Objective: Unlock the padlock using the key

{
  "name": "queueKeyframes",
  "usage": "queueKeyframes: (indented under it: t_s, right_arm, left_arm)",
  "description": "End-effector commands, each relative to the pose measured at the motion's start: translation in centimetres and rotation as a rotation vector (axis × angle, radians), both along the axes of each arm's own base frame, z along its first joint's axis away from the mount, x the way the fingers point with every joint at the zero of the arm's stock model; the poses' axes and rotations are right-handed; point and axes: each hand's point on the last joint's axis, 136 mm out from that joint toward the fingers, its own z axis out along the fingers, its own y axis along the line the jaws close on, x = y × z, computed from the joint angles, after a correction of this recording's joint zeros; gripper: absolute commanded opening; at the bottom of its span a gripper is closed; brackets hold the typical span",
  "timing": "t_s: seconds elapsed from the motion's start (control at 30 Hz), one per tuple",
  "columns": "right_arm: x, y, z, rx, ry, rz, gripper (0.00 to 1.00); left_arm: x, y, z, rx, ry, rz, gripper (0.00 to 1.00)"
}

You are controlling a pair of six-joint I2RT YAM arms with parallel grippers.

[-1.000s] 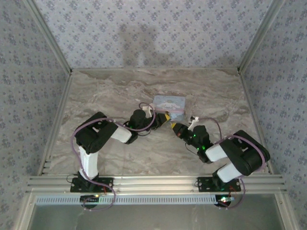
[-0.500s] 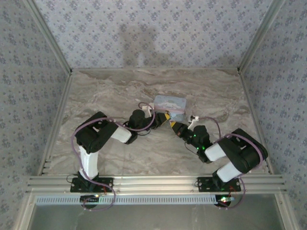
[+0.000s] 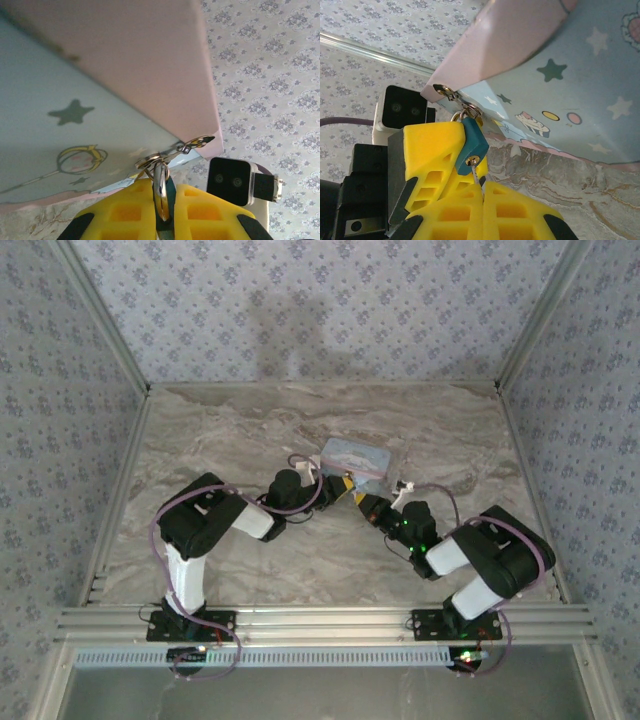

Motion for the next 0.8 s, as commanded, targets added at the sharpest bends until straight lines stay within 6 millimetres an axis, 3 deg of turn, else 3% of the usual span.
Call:
queueKeyframes:
  t_s: [0.0,0.4,0.77]
  right_arm:
    - [1.0,0.2,1.2,0.045,-0.026,-0.017,0.00]
    - [1.9,0.7,2.6,0.173,0.014,0.024,0.00]
    - [2.2,0.5,0.4,0.167,0.092,0.050,0.00]
  left_arm:
    - [-0.5,-0.6,1.4,-0.064,-0.040,-0.040,0.07]
    - [-1.0,-1.3,2.0,-0.097,-0.052,-0.070,0.07]
    - [-1.0,-1.4,2.6,-0.125,-0.059,-0.079,0.06]
